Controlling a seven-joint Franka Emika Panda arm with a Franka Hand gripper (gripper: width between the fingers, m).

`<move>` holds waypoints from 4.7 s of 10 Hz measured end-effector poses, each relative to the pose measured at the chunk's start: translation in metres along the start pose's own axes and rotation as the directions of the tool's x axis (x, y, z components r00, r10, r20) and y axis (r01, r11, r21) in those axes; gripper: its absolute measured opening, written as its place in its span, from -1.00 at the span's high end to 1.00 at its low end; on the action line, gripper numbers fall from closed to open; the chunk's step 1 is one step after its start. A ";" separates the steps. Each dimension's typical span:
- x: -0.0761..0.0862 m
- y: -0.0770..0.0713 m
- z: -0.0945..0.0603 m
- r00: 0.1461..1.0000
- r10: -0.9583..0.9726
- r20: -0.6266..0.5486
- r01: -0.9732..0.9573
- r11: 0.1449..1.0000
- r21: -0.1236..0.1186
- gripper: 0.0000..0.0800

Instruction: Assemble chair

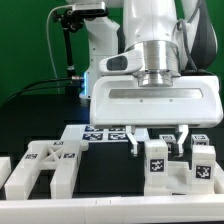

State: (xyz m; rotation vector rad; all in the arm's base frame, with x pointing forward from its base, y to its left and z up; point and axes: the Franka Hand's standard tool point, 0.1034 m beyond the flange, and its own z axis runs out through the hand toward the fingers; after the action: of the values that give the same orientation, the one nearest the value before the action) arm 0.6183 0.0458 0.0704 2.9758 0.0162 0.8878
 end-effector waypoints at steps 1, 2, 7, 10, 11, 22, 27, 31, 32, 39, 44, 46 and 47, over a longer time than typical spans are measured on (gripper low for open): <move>0.000 0.000 0.000 1.000 0.000 0.000 0.000 1.000 0.000 -0.51; 0.000 0.000 0.000 1.000 0.000 0.000 0.000 1.000 0.000 -0.51; 0.001 0.001 -0.001 1.000 -0.005 0.007 0.005 1.000 0.001 -0.62; 0.021 0.001 -0.014 0.994 0.003 0.108 -0.006 0.999 0.032 -0.62; 0.031 0.003 -0.013 0.994 0.008 0.113 -0.012 0.999 0.033 -0.62; 0.011 -0.004 -0.003 0.825 0.106 0.555 -0.147 0.989 0.031 0.03; 0.011 -0.005 -0.003 0.723 0.441 0.532 -0.424 0.891 -0.162 0.29; 0.015 -0.006 0.001 0.485 0.772 0.411 -0.693 0.626 -0.359 0.29; 0.018 -0.009 0.002 0.368 0.864 0.342 -0.773 0.489 -0.404 0.29; 0.023 -0.014 0.006 0.439 0.823 0.362 -0.766 0.553 -0.328 -0.51; 0.022 -0.006 0.008 0.825 0.319 0.466 -0.335 0.941 -0.050 -0.62; 0.022 -0.005 0.008 0.853 0.228 0.469 -0.255 0.967 -0.006 -0.62; 0.024 -0.001 0.009 0.886 0.023 0.464 -0.061 0.996 0.067 -0.62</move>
Offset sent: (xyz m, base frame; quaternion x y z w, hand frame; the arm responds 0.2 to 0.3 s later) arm 0.0000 0.0000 0.0000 0.0000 0.0000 0.0000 1.0000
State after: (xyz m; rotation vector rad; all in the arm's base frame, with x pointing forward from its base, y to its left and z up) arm 0.6435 0.0472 0.0762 3.1886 -0.0270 0.1571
